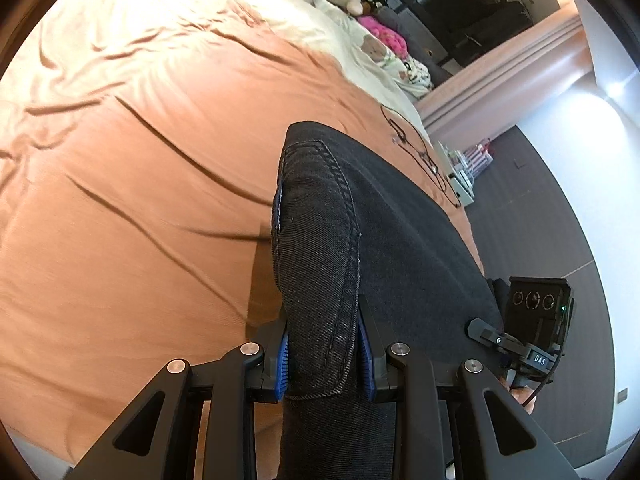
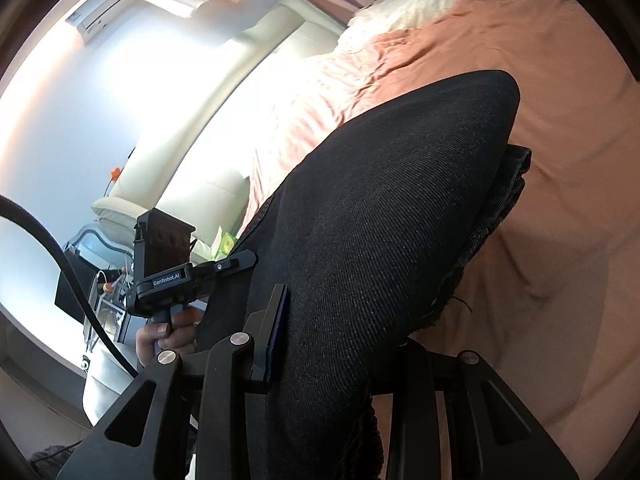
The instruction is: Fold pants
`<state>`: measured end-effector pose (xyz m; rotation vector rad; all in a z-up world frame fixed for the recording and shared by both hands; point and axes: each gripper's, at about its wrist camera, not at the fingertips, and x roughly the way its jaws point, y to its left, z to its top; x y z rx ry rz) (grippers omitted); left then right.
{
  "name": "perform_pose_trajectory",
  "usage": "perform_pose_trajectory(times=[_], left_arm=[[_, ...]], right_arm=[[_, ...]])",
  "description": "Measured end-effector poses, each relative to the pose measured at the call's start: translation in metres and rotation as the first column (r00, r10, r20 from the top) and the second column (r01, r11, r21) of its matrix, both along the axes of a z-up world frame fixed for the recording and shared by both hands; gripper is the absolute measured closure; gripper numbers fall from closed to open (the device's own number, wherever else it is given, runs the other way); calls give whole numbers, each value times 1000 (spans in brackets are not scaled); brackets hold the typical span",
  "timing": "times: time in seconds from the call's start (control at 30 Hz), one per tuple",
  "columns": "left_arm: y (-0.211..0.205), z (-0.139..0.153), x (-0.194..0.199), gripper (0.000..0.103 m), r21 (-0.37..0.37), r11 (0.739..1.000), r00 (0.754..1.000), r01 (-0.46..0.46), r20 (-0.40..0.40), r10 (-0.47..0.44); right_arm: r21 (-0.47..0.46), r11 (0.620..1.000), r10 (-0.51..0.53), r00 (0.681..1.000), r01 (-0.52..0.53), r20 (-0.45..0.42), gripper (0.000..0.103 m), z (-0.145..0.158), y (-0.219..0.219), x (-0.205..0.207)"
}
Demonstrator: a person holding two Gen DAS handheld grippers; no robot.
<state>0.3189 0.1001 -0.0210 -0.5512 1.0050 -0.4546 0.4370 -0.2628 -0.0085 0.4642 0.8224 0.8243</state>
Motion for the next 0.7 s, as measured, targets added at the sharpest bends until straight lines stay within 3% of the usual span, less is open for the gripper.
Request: perform_pose_trajectory(times=[0.37,0.7], left_arm=[[102,-8,-27,73,-12,994,994,-108,25,108],[200,-31,-61,74,2,972,972,-236,0,236]], right_arm=[[-32,993,115,993,-114,30,74,-14,78,17],[-74,968,240,971,-239,-2,74,-46,167,24]])
